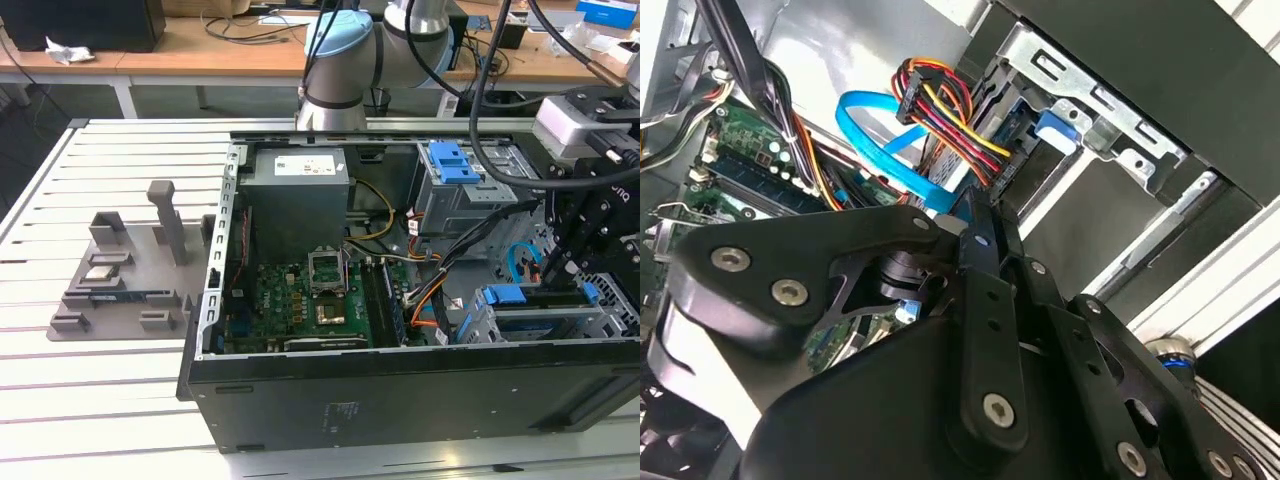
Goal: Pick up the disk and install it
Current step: 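Insert the second disk wire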
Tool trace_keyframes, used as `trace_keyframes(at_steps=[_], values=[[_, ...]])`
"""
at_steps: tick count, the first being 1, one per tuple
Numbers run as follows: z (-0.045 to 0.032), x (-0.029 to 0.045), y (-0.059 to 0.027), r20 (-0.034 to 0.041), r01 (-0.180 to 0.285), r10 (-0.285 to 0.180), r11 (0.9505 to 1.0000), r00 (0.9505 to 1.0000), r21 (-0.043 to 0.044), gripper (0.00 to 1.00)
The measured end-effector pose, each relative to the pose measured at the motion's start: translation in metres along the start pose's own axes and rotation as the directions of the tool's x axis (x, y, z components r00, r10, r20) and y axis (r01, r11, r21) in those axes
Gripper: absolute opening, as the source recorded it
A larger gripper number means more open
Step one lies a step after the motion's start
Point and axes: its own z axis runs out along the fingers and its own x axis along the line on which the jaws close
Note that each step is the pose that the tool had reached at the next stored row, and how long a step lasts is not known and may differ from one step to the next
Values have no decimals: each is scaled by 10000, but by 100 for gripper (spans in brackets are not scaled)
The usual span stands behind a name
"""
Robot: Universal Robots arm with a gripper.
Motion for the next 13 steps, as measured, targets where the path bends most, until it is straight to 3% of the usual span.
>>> trace_keyframes(at_steps=[3,13], values=[[47,2,-1,-4,4,-4,10000,10000,0,16],[96,10,13,6,4,-4,10000,10000,1,16]])
